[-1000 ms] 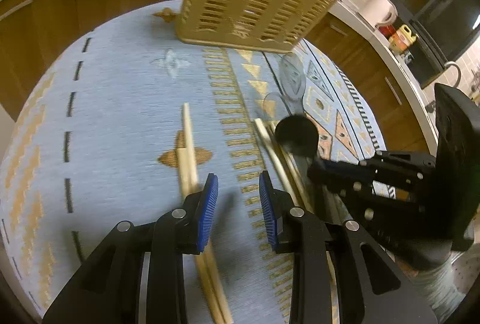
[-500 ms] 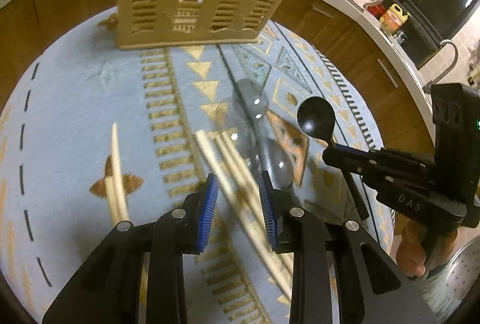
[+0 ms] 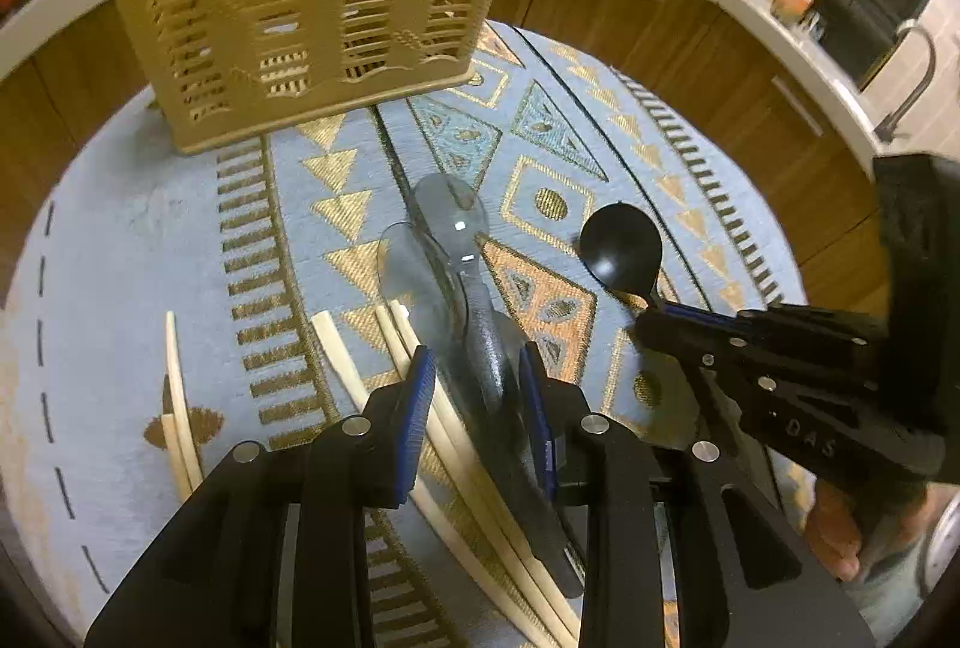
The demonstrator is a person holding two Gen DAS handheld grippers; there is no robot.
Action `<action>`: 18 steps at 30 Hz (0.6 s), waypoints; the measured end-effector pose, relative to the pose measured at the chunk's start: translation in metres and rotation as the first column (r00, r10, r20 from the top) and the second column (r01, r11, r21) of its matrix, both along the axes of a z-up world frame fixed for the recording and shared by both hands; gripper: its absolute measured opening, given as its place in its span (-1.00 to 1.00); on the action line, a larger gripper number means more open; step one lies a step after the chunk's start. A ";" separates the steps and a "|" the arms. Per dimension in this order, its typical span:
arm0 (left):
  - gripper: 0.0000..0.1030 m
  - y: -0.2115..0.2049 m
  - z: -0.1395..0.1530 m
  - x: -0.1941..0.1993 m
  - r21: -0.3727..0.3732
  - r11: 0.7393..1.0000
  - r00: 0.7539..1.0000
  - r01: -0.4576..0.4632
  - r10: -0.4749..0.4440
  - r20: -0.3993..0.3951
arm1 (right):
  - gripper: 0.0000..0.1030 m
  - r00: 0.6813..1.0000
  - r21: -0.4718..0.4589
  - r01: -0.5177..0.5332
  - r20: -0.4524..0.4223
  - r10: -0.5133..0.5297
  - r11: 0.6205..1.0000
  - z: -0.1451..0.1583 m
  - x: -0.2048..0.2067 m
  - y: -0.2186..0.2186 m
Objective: Organize utensils
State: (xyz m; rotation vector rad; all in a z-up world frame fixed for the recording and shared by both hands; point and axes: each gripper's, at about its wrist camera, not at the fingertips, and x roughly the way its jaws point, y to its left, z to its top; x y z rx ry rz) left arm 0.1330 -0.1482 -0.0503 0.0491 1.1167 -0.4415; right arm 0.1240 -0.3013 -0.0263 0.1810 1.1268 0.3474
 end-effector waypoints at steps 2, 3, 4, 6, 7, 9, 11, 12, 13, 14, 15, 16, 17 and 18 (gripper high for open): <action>-0.29 -0.010 -0.001 -0.003 0.047 0.999 1.000 0.014 -0.015 0.019 | -0.91 1.000 -0.018 -0.005 0.011 0.005 1.000 0.000 -0.001 0.002; -0.27 -0.016 -0.001 -0.006 0.086 0.996 0.999 0.021 -0.024 0.039 | -0.91 1.000 -0.023 -0.006 0.014 0.006 1.000 0.000 -0.002 0.003; -0.28 -0.020 -0.002 -0.008 0.117 0.993 0.998 0.019 -0.025 0.056 | -0.91 1.000 -0.023 -0.006 0.017 0.006 1.000 0.000 -0.003 0.003; -0.61 -0.023 -0.002 -0.010 0.139 0.990 0.997 0.016 -0.026 0.075 | -0.91 1.000 -0.011 -0.003 0.014 0.003 1.000 0.000 -0.004 0.001; -0.70 -0.023 -0.001 -0.011 0.133 0.991 0.997 0.013 -0.024 0.080 | -0.91 1.000 -0.005 -0.002 0.012 0.002 1.000 0.000 -0.003 0.000; -0.95 -0.017 0.006 -0.014 0.121 0.993 0.995 -0.007 -0.005 0.103 | -0.91 1.000 0.003 -0.002 0.011 0.002 1.000 -0.001 -0.004 -0.002; -0.96 -0.003 0.014 -0.017 0.045 0.999 0.994 -0.018 0.013 0.106 | -0.91 1.000 0.004 -0.003 0.016 0.003 1.000 -0.001 -0.005 -0.002; -0.96 0.005 0.017 -0.019 0.012 1.000 0.994 -0.025 0.023 0.108 | -0.91 1.000 0.003 -0.003 0.020 0.003 1.000 -0.001 -0.005 -0.002; -0.96 0.016 0.021 -0.021 -0.031 0.999 0.993 -0.042 0.045 0.107 | -0.91 1.000 0.001 -0.004 0.025 0.004 1.000 -0.001 -0.006 -0.001; -0.96 0.024 0.023 -0.023 -0.063 0.996 0.993 -0.055 0.061 0.098 | -0.91 1.000 -0.001 -0.003 0.029 0.003 1.000 -0.001 -0.006 -0.001; -0.96 0.034 0.025 -0.024 -0.098 0.992 0.993 -0.075 0.083 0.084 | -0.91 0.999 -0.003 -0.001 0.032 0.001 1.000 -0.001 -0.007 -0.001; -0.96 0.040 0.025 -0.027 -0.110 0.990 0.992 -0.093 0.102 0.080 | -0.91 0.999 -0.008 0.000 0.035 0.000 1.000 -0.001 -0.007 0.000; -0.96 0.051 0.025 -0.031 -0.097 0.987 0.988 -0.126 0.134 0.080 | -0.91 0.999 -0.013 0.003 0.038 -0.002 1.000 0.000 -0.008 0.001; -0.96 0.060 0.024 -0.034 -0.068 0.986 0.984 -0.154 0.159 0.077 | -0.91 0.999 -0.016 0.003 0.040 -0.003 1.000 0.000 -0.008 0.001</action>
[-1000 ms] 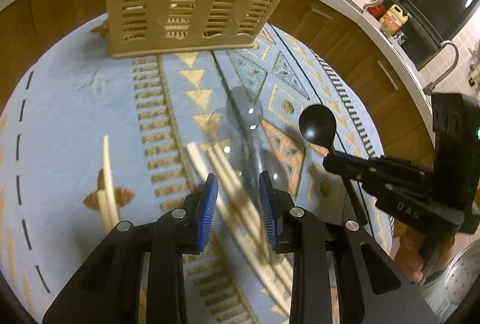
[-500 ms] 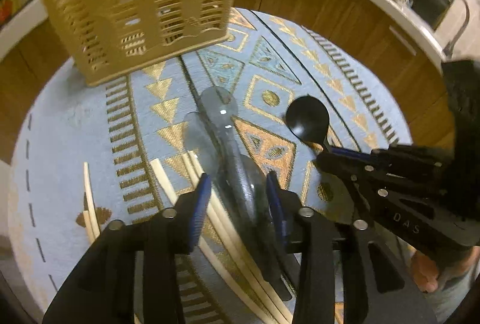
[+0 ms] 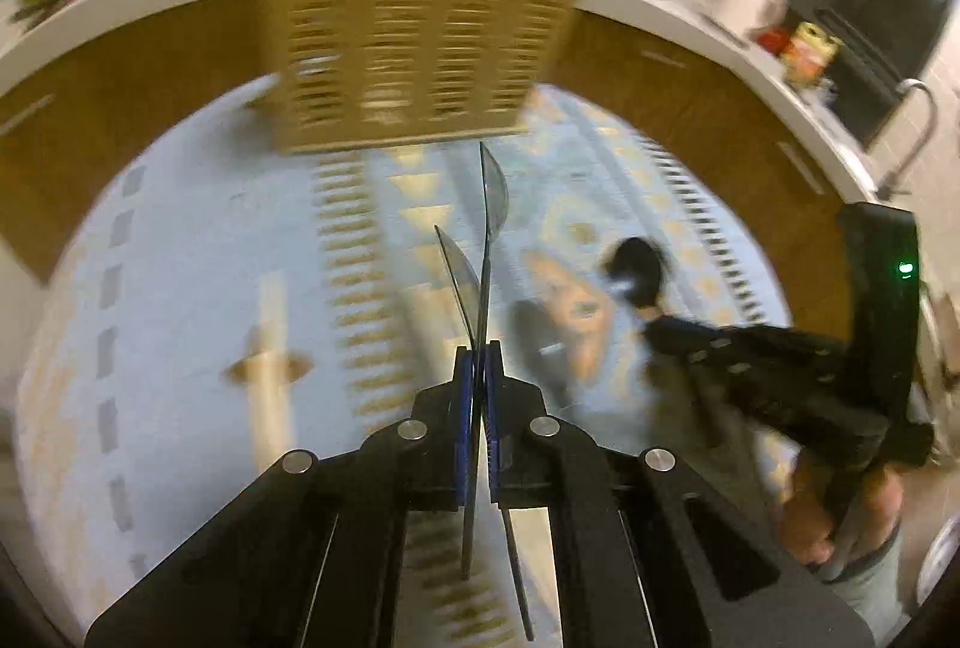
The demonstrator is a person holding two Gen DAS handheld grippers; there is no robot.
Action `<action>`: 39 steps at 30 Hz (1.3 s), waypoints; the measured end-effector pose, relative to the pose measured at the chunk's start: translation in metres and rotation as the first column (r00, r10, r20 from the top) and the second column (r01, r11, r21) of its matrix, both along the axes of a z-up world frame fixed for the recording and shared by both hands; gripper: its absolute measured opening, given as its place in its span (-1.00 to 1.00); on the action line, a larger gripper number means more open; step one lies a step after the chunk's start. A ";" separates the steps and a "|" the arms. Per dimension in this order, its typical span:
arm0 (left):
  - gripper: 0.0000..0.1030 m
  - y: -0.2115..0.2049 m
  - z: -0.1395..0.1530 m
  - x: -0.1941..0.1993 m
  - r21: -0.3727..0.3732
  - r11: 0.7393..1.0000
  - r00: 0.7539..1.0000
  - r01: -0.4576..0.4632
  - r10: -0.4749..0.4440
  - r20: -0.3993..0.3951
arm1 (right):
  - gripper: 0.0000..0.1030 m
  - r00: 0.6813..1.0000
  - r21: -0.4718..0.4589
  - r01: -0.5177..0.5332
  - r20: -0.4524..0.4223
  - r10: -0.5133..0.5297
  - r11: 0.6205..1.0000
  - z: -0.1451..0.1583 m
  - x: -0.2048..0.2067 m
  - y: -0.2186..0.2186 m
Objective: Organize utensils
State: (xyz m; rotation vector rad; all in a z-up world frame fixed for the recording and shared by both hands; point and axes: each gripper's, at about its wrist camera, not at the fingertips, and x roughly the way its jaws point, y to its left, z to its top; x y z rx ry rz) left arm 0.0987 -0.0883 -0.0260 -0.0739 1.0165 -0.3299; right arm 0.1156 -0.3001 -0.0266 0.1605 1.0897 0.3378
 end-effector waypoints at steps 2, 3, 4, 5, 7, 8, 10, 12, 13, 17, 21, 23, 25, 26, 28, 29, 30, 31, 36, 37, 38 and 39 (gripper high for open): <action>-0.96 0.019 -0.001 -0.007 0.028 0.999 0.999 -0.043 0.044 -0.018 | -0.91 1.000 -0.009 0.001 0.003 -0.001 1.000 0.000 0.000 0.001; -0.96 0.024 0.000 -0.010 0.031 0.998 0.999 -0.049 0.049 -0.018 | -0.91 1.000 -0.010 0.002 0.004 -0.002 1.000 0.000 0.000 0.001; -0.96 0.031 0.001 -0.013 0.047 0.997 0.998 -0.056 0.057 -0.014 | -0.91 1.000 -0.010 0.004 0.006 -0.004 1.000 0.000 0.000 0.001; -0.96 0.033 0.001 -0.014 0.072 0.996 0.998 -0.058 0.058 -0.010 | -0.91 1.000 -0.008 0.007 0.007 -0.007 1.000 0.000 0.000 0.001; -0.95 0.031 0.000 -0.017 0.143 0.989 0.999 -0.045 0.045 0.003 | -0.91 1.000 -0.008 0.009 0.010 -0.009 1.000 0.000 0.001 0.002; -0.95 0.026 -0.001 -0.018 0.184 0.982 1.000 -0.029 0.028 0.010 | -0.91 1.000 -0.009 0.010 0.010 -0.009 1.000 0.000 0.001 0.002; -0.94 0.024 -0.002 -0.023 0.179 0.984 1.000 0.005 -0.007 0.007 | -0.91 1.000 -0.015 0.009 0.012 -0.009 1.000 0.000 0.001 0.003; -0.80 0.019 0.003 -0.029 0.121 0.991 0.998 0.058 -0.060 0.012 | -0.91 1.000 -0.021 0.007 0.016 -0.006 1.000 0.000 0.000 0.003; -0.77 0.018 0.005 -0.030 0.104 0.992 0.997 0.074 -0.076 0.010 | -0.91 1.000 -0.024 0.004 0.016 -0.004 1.000 0.000 0.000 0.003; -0.76 0.021 0.002 -0.030 0.088 0.993 0.997 0.075 -0.074 -0.006 | -0.91 1.000 -0.015 0.000 0.012 0.000 1.000 0.000 0.000 0.001; -0.73 0.033 -0.002 -0.021 0.057 0.998 0.999 0.036 -0.035 -0.025 | -0.91 1.000 -0.003 0.001 0.013 -0.001 1.000 -0.001 -0.001 0.000; -0.52 0.040 -0.004 -0.015 0.019 0.999 0.999 0.031 -0.030 -0.044 | -0.91 1.000 -0.007 -0.001 0.013 0.001 1.000 -0.001 -0.001 0.000; -0.39 0.045 -0.006 -0.011 0.002 1.000 0.998 0.023 -0.022 -0.054 | -0.91 1.000 -0.010 -0.001 0.012 0.001 1.000 0.000 -0.002 0.001; -0.39 0.047 -0.008 -0.008 -0.010 1.000 0.998 0.021 -0.022 -0.067 | -0.91 1.000 -0.011 -0.002 0.012 0.002 1.000 0.000 -0.002 0.001; -0.39 0.045 -0.012 -0.006 -0.009 1.000 0.996 0.030 -0.031 -0.082 | -0.91 1.000 -0.010 -0.001 0.010 0.001 1.000 0.000 -0.002 0.001; -0.39 0.043 -0.014 -0.005 0.005 0.999 0.995 0.039 -0.038 -0.090 | -0.91 1.000 -0.009 -0.001 0.009 0.001 1.000 0.000 -0.002 0.001; -0.39 0.040 -0.017 -0.006 0.007 0.998 0.993 0.060 -0.059 -0.106 | -0.91 1.000 -0.009 0.000 0.008 0.000 1.000 0.000 -0.002 0.001; -0.39 0.037 -0.019 -0.006 0.005 0.997 0.991 0.071 -0.070 -0.115 | -0.91 1.000 -0.008 0.000 0.008 0.000 1.000 0.000 -0.003 0.001; -0.59 0.032 -0.032 -0.004 0.056 0.996 0.989 0.064 -0.056 -0.140 | -0.91 1.000 -0.015 0.001 0.007 0.000 1.000 0.000 -0.003 0.001; -0.59 0.033 -0.032 -0.003 0.050 0.997 0.990 0.061 -0.054 -0.133 | -0.91 1.000 -0.017 0.000 0.008 0.000 1.000 0.000 -0.003 0.002; -0.59 0.033 -0.033 -0.001 0.046 0.997 0.990 0.060 -0.053 -0.134 | -0.91 1.000 -0.018 -0.001 0.008 0.001 1.000 0.000 -0.003 0.002; -0.59 0.033 -0.033 0.001 0.046 0.997 0.990 0.058 -0.052 -0.133 | -0.91 1.000 -0.018 -0.001 0.007 0.001 1.000 0.000 -0.002 0.002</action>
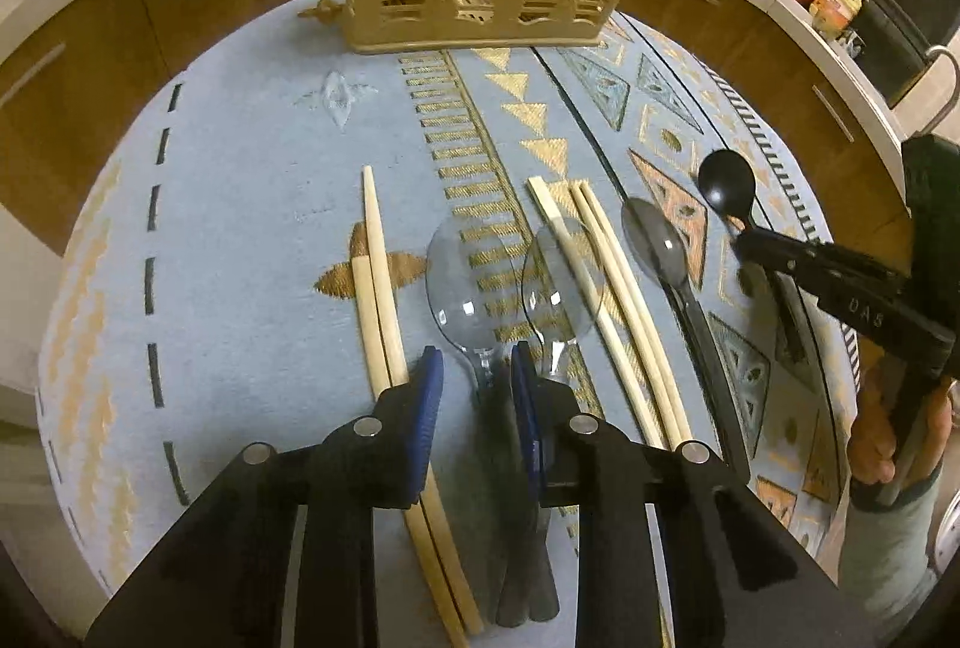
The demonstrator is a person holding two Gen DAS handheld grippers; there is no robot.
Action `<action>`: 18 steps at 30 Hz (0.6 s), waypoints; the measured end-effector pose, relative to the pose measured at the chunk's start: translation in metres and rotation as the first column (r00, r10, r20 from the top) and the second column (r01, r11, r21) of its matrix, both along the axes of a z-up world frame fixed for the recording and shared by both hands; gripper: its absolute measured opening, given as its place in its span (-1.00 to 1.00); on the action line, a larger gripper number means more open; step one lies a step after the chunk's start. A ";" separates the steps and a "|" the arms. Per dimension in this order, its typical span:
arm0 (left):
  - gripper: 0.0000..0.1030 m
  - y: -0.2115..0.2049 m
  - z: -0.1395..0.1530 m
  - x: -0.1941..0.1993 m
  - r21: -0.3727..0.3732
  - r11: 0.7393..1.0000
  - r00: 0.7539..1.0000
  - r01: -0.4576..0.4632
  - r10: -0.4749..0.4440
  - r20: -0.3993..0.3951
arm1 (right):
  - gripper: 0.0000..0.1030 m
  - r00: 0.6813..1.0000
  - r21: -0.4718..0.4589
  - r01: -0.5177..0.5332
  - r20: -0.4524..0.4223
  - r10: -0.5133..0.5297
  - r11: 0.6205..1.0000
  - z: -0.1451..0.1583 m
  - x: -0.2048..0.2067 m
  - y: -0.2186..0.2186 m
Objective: Organize utensils
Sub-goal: 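Grasp a clear spoon with the left gripper while right holds the black ladle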
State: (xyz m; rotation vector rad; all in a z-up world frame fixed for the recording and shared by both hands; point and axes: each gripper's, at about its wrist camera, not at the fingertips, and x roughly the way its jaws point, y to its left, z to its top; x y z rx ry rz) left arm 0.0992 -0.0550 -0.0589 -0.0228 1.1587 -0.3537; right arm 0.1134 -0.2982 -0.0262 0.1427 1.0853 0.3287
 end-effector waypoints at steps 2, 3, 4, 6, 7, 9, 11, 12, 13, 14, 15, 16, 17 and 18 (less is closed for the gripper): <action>-0.58 -0.002 0.000 0.005 0.017 1.000 1.000 -0.004 0.004 0.012 | -0.91 1.000 0.001 0.002 -0.002 -0.002 1.000 0.000 0.001 0.000; -0.52 -0.004 0.000 0.007 0.029 1.000 1.000 0.003 -0.003 0.018 | -0.91 1.000 0.000 0.002 -0.003 -0.002 1.000 0.000 0.001 0.000; -0.48 -0.007 0.001 0.008 0.035 0.999 1.000 0.007 -0.008 0.020 | -0.91 1.000 -0.001 0.001 -0.003 -0.001 1.000 0.000 0.001 0.001; -0.27 -0.014 0.001 0.011 0.046 0.999 0.999 0.023 -0.024 0.027 | -0.91 1.000 -0.002 0.001 -0.003 -0.001 1.000 0.000 0.001 0.001; -0.25 -0.018 0.000 0.013 0.058 0.998 0.999 0.026 -0.028 0.033 | -0.91 1.000 -0.003 0.001 -0.003 -0.001 1.000 0.000 0.001 0.001; -0.24 -0.024 0.000 0.013 0.097 0.995 0.998 0.030 -0.035 0.052 | -0.91 1.000 -0.008 -0.001 -0.005 0.001 1.000 0.000 0.001 0.002; -0.24 -0.029 -0.001 0.014 0.135 0.990 0.997 0.032 -0.042 0.072 | -0.91 1.000 -0.012 -0.003 -0.005 0.003 1.000 0.000 0.002 0.002; -0.23 -0.030 -0.003 0.016 0.144 0.989 0.996 0.033 -0.045 0.077 | -0.91 1.000 -0.014 -0.004 -0.004 0.004 1.000 0.000 0.002 0.002; -0.23 -0.030 -0.003 0.016 0.151 0.988 0.996 0.035 -0.047 0.082 | -0.91 1.000 -0.016 -0.006 -0.003 0.006 1.000 0.000 0.002 0.003; -0.24 -0.029 -0.003 0.017 0.154 0.987 0.995 0.039 -0.052 0.087 | -0.91 1.000 -0.017 -0.007 -0.002 0.007 1.000 0.000 0.002 0.003; -0.26 -0.029 -0.003 0.016 0.154 0.987 0.995 0.041 -0.055 0.088 | -0.91 1.000 -0.017 -0.008 -0.002 0.008 1.000 0.000 0.002 0.002; -0.27 -0.028 -0.002 0.016 0.148 0.988 0.995 0.043 -0.057 0.087 | -0.91 1.000 -0.016 -0.008 -0.002 0.008 1.000 0.000 0.002 0.002; -0.27 -0.026 -0.003 0.015 0.140 0.989 0.995 0.045 -0.058 0.086 | -0.91 1.000 -0.015 -0.009 -0.002 0.009 1.000 0.000 0.003 0.002; -0.27 -0.024 -0.003 0.014 0.132 0.990 0.995 0.045 -0.056 0.086 | -0.91 1.000 -0.014 -0.009 -0.002 0.009 1.000 -0.001 0.003 0.002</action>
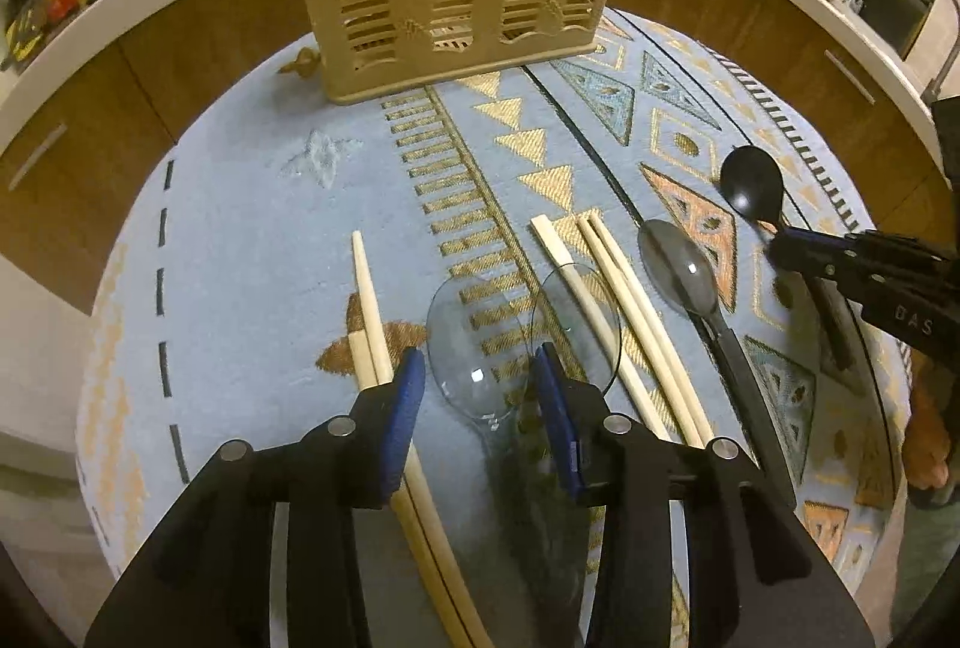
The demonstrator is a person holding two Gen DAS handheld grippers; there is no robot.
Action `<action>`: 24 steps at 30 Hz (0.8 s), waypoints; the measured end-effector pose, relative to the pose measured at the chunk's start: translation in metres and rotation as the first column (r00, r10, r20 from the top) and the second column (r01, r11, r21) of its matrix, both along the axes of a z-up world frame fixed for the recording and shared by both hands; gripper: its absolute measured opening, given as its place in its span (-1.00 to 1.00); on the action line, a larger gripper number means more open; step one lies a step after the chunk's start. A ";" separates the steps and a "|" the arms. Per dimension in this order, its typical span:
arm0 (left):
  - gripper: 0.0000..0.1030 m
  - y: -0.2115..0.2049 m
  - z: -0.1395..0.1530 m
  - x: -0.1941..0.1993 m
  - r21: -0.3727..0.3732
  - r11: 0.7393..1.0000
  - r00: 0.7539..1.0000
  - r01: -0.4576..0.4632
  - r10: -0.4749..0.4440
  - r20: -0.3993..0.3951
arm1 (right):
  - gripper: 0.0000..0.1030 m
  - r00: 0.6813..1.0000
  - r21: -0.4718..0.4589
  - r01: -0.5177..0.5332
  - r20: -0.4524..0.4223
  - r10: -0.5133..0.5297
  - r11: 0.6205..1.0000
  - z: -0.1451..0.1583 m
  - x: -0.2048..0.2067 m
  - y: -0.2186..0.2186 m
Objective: Organize utensils
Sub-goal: 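Grasp a clear spoon with the left gripper while right holds the black ladle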
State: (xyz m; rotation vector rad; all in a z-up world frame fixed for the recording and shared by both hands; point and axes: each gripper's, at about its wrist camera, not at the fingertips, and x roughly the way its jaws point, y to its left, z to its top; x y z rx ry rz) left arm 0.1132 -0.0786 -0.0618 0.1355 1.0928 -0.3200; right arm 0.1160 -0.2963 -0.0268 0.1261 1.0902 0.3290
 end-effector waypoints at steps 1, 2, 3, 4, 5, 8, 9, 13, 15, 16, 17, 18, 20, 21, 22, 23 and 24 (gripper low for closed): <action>-0.28 0.002 0.000 -0.001 -0.004 1.000 1.000 -0.003 0.003 0.000 | -0.91 1.000 0.000 0.001 -0.001 -0.001 1.000 0.000 0.000 0.000; -0.30 0.004 0.000 -0.001 -0.014 1.000 1.000 -0.005 0.005 0.000 | -0.91 1.000 -0.001 0.001 -0.001 -0.001 1.000 0.000 0.000 0.000; -0.30 0.004 0.000 0.001 -0.019 1.000 1.000 -0.010 0.010 -0.001 | -0.91 1.000 -0.006 0.001 0.000 -0.001 1.000 0.000 0.000 0.001; -0.30 0.004 0.001 0.003 -0.026 0.999 1.000 -0.020 0.020 -0.004 | -0.91 1.000 -0.009 0.001 0.002 -0.001 1.000 0.001 0.000 0.001; -0.30 0.005 0.001 0.005 -0.038 0.999 1.000 -0.029 0.029 -0.007 | -0.91 1.000 -0.012 0.001 0.002 -0.001 1.000 0.001 0.001 0.002; -0.27 0.005 0.002 0.010 -0.058 0.997 0.998 -0.056 0.055 -0.011 | -0.91 1.000 -0.013 0.002 0.000 -0.002 1.000 0.001 0.001 0.002; -0.28 0.004 0.001 0.012 -0.046 0.997 0.998 -0.058 0.058 -0.005 | -0.91 1.000 -0.012 0.002 0.000 -0.002 1.000 0.001 0.001 0.002; -0.28 -0.004 0.001 0.013 0.002 0.998 0.998 -0.069 0.069 0.006 | -0.91 1.000 -0.008 0.003 -0.002 -0.003 1.000 0.000 0.002 0.001; -0.29 -0.008 0.001 0.013 0.024 0.997 0.997 -0.071 0.071 0.009 | -0.91 1.000 -0.007 0.003 -0.002 -0.003 1.000 0.000 0.002 0.001; -0.32 -0.011 0.001 0.013 0.042 0.996 0.997 -0.074 0.073 0.014 | -0.90 1.000 -0.005 0.006 -0.002 -0.006 1.000 0.000 0.001 0.001; -0.39 -0.012 0.000 0.012 0.062 0.995 0.997 -0.079 0.078 0.024 | -0.90 1.000 -0.003 0.008 -0.003 -0.008 1.000 0.000 0.001 0.000; -0.39 -0.013 0.000 0.011 0.066 0.995 0.997 -0.079 0.077 0.027 | -0.90 1.000 -0.001 0.010 -0.005 -0.010 1.000 0.000 0.001 0.000; -0.40 -0.012 -0.001 0.012 0.057 0.995 0.996 -0.084 0.083 0.031 | -0.90 1.000 0.005 0.012 -0.015 -0.012 1.000 0.001 0.000 -0.001; -0.41 -0.011 -0.001 0.012 0.047 0.995 0.996 -0.088 0.086 0.032 | -0.90 1.000 0.010 0.012 -0.022 -0.012 1.000 0.001 0.000 -0.002; -0.41 -0.009 0.000 0.012 0.033 0.995 0.995 -0.091 0.090 0.034 | -0.89 0.999 0.017 0.014 -0.032 -0.013 1.000 0.001 -0.001 -0.004; -0.41 -0.006 0.000 0.011 0.007 0.996 0.995 -0.093 0.093 0.034 | -0.88 0.999 0.023 0.016 -0.038 -0.015 1.000 0.001 -0.001 -0.005; -0.41 -0.003 0.001 0.011 -0.013 0.995 0.995 -0.096 0.097 0.033 | -0.88 0.999 0.030 0.018 -0.045 -0.017 0.999 0.002 0.000 -0.006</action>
